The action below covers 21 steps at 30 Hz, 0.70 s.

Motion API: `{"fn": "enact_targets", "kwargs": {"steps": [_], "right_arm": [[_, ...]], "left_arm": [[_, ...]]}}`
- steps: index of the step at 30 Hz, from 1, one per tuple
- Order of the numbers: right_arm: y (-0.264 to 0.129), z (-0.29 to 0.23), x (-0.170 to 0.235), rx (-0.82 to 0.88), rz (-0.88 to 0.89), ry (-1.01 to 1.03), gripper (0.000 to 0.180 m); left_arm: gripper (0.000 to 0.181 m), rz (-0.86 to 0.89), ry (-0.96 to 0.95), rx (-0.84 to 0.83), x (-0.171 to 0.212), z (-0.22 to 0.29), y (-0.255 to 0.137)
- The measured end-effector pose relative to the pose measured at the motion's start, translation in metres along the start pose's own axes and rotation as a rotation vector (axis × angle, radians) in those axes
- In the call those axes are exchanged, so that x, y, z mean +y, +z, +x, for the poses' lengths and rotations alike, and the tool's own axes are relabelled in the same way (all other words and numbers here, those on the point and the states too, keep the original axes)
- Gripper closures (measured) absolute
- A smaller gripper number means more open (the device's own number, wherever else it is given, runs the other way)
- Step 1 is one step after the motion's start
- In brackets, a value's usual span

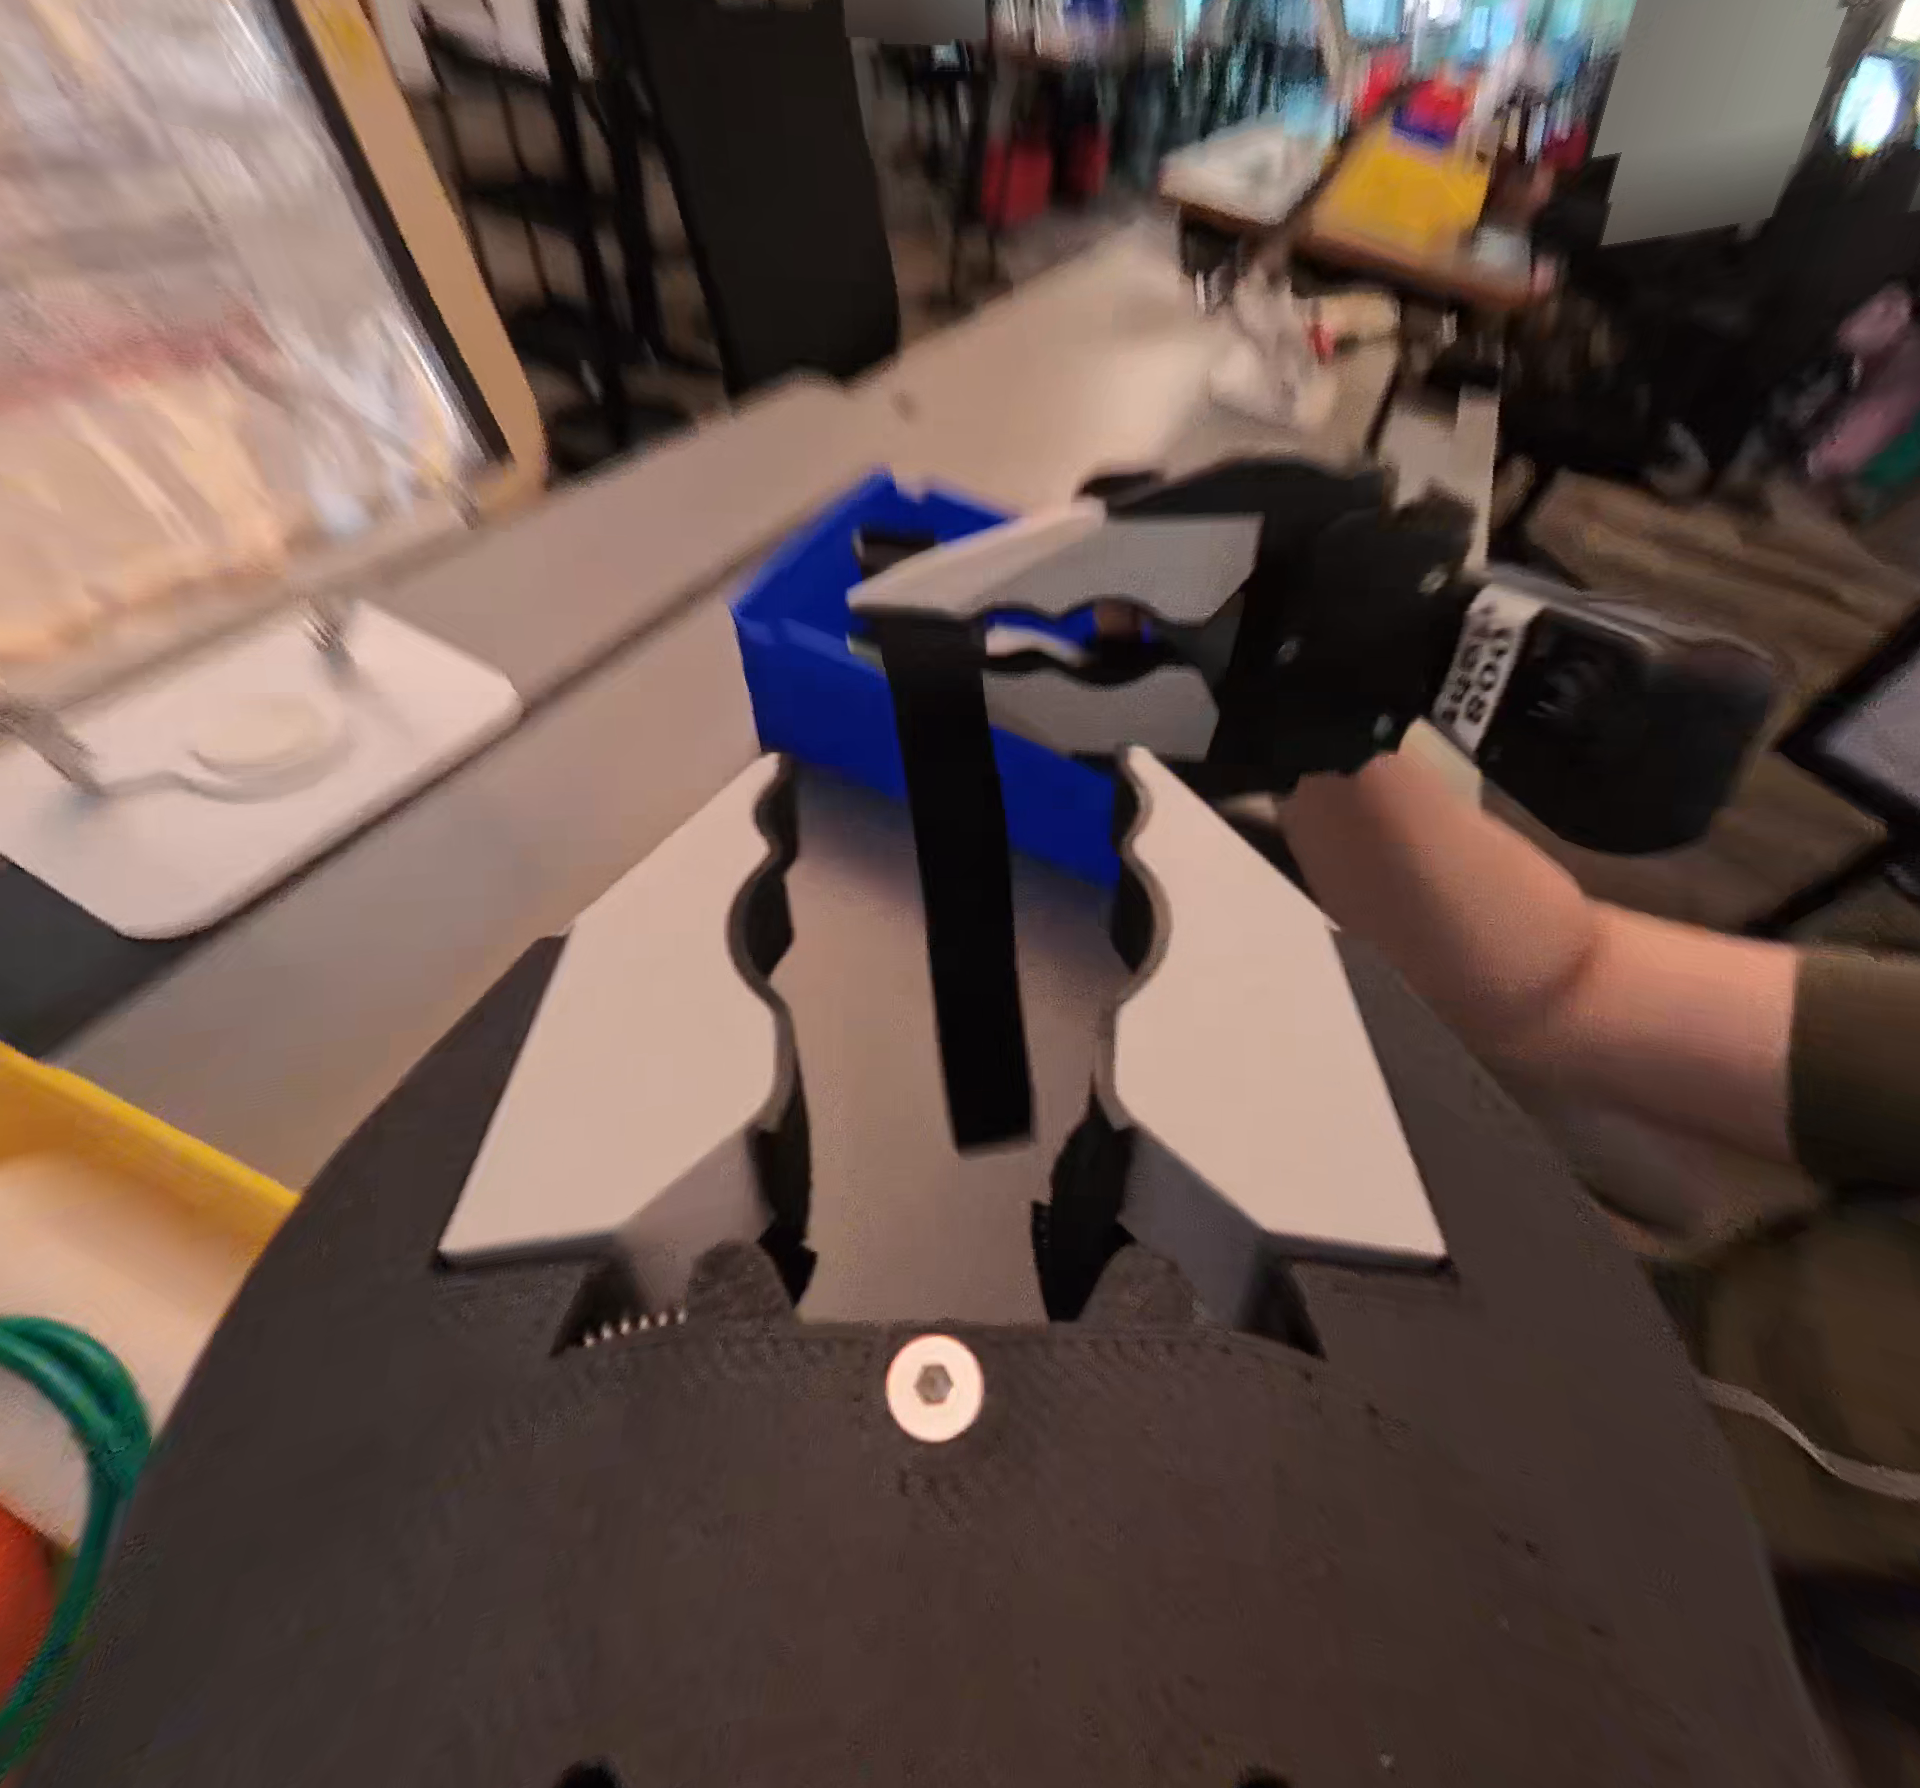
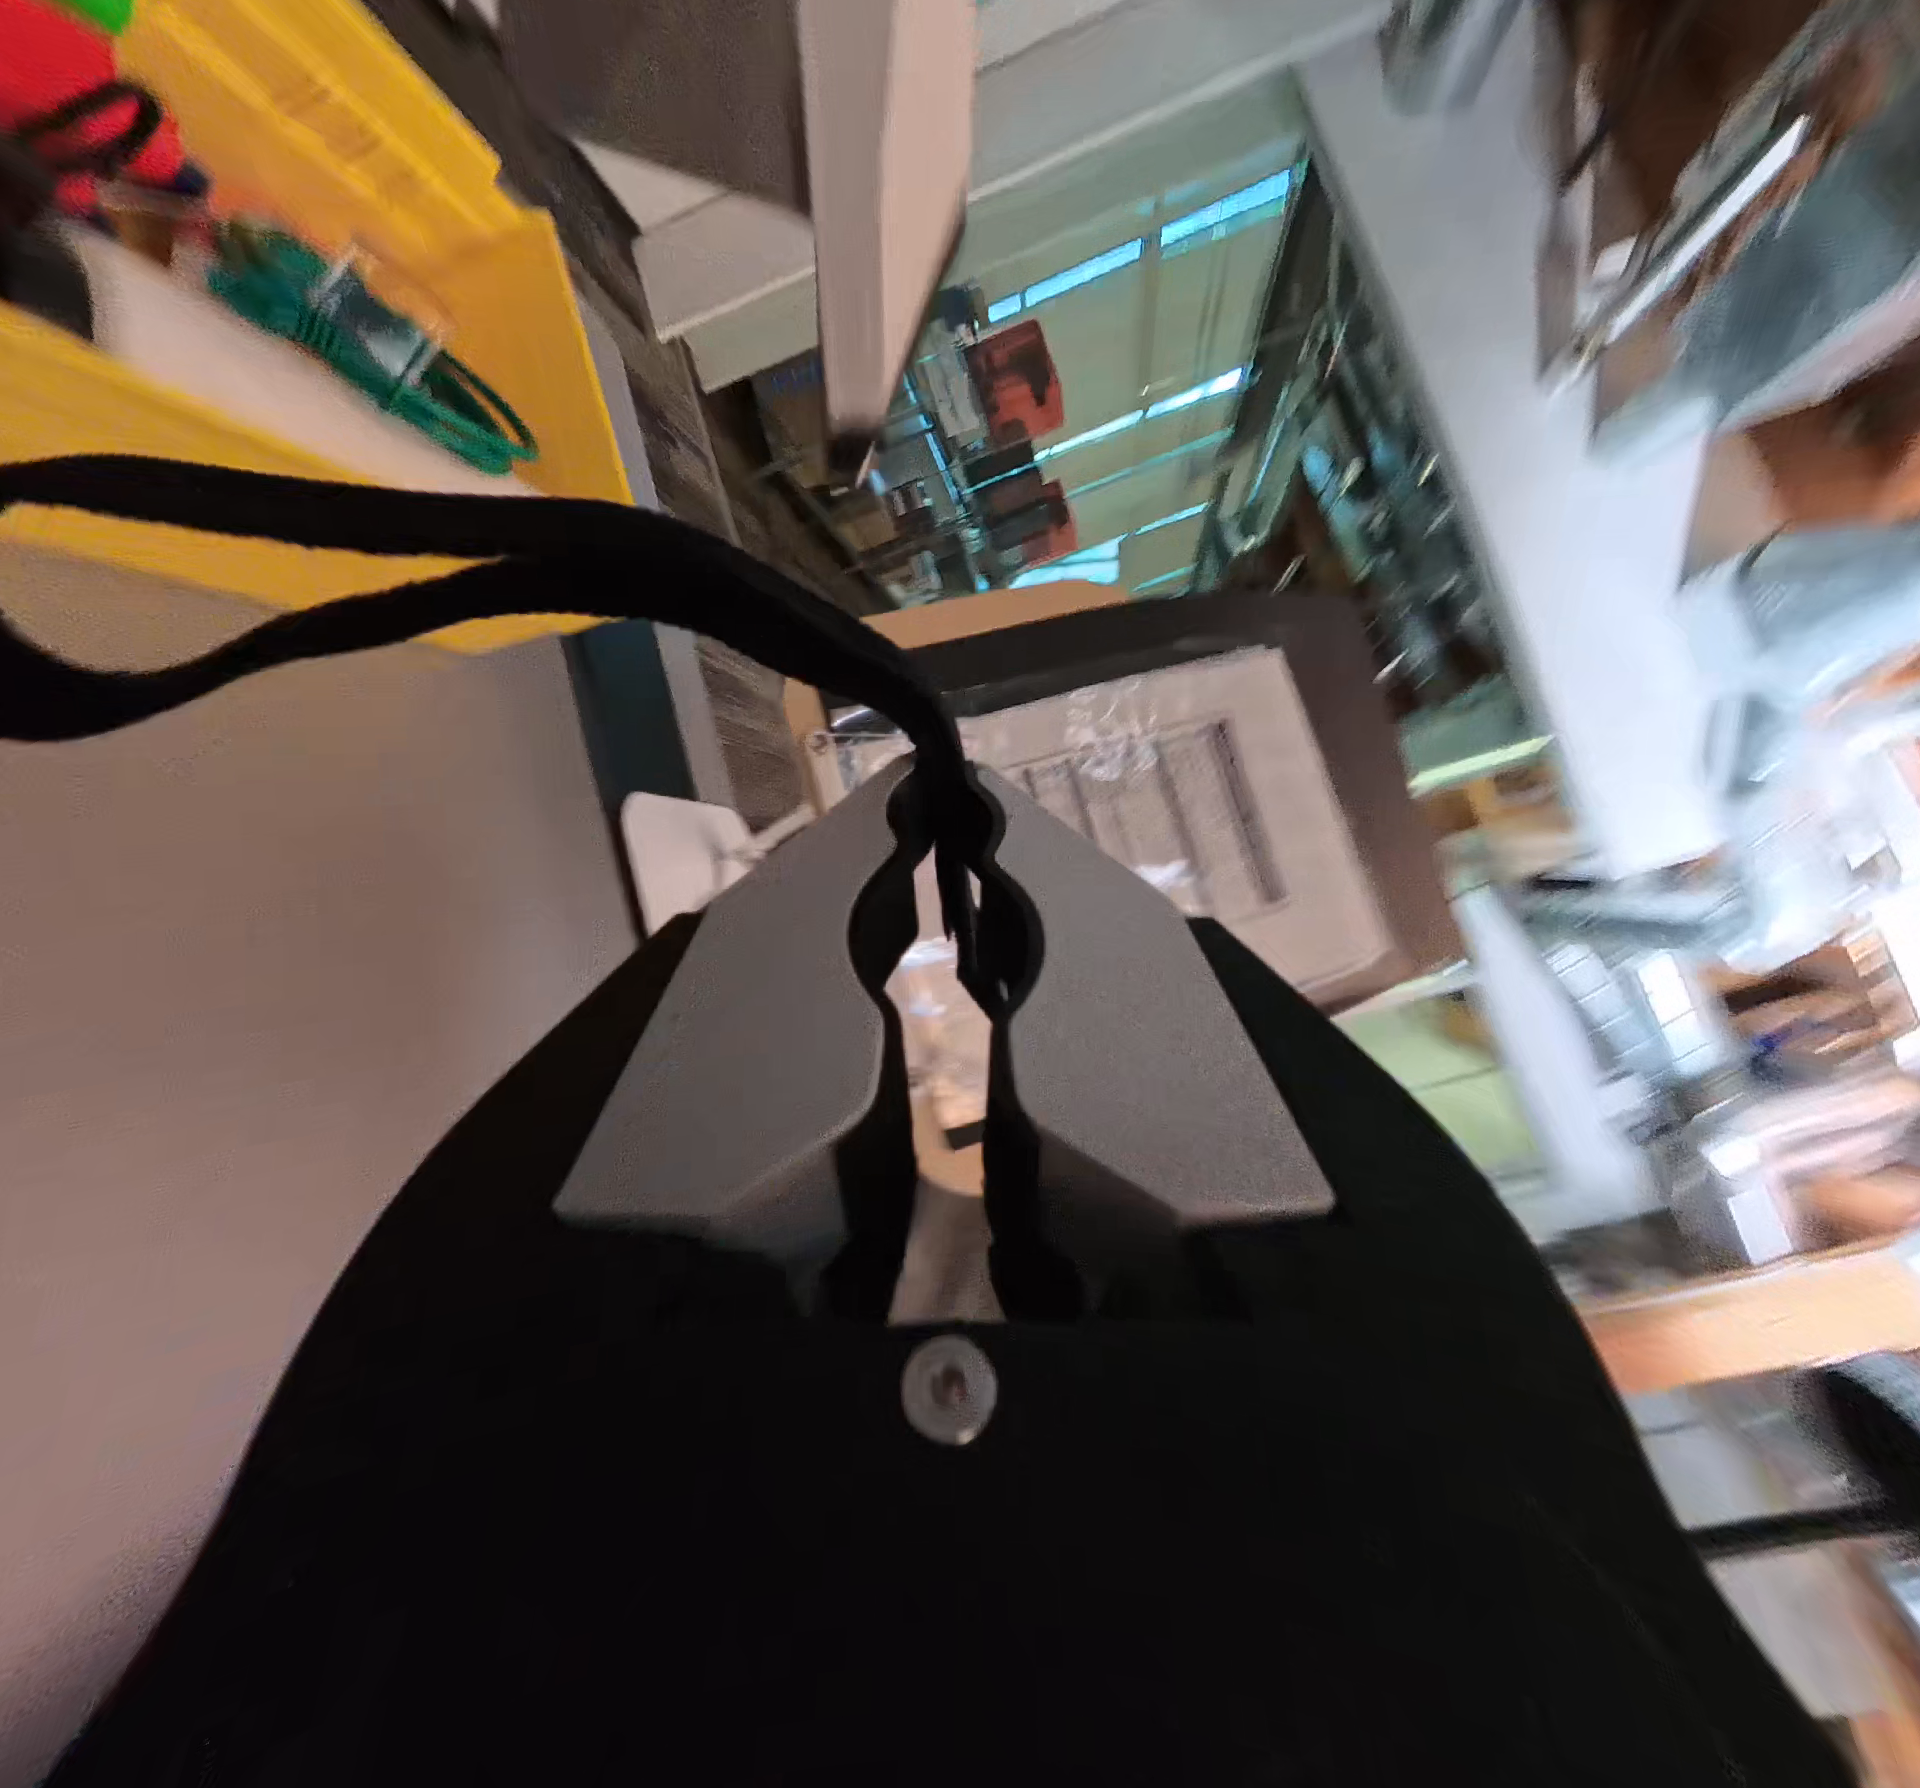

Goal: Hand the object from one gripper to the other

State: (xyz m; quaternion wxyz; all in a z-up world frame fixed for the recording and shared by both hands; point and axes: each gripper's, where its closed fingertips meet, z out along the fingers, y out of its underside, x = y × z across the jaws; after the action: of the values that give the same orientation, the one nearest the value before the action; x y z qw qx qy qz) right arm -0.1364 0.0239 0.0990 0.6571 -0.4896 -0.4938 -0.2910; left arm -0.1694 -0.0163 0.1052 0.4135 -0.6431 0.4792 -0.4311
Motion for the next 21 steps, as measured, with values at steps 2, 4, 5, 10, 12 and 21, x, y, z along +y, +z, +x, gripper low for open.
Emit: {"fn": "enact_targets", "kwargs": {"steps": [2, 4, 5, 10, 12, 21], "right_arm": [[0.001, 0.013, 0.012, -0.001, -0.001, 0.25, 0.178], [0.002, 0.019, 0.018, -0.068, 0.048, 0.568, 0.178], [0.002, 0.021, 0.017, -0.126, 0.09, 0.752, 0.178], [-0.012, 0.039, 0.002, -0.513, 0.389, 1.641, 0.179], [-0.013, 0.039, 0.006, -0.619, 0.432, 1.809, 0.179], [-0.012, 0.03, 0.007, -0.841, 0.467, 2.078, 0.179]], "left_arm": [[0.111, 0.196, 0.049, -0.048, -0.033, 0.001, -0.022], [0.11, 0.348, 0.093, -0.073, -0.056, 0.006, -0.046], [0.109, 0.396, 0.105, -0.079, -0.062, 0.008, -0.056], [0.111, 0.449, 0.079, -0.088, -0.066, 0.0, -0.077], [0.112, 0.418, 0.047, -0.055, -0.061, -0.002, -0.071], [0.112, 0.169, 0.371, -0.158, -0.026, -0.001, 0.006]]}}
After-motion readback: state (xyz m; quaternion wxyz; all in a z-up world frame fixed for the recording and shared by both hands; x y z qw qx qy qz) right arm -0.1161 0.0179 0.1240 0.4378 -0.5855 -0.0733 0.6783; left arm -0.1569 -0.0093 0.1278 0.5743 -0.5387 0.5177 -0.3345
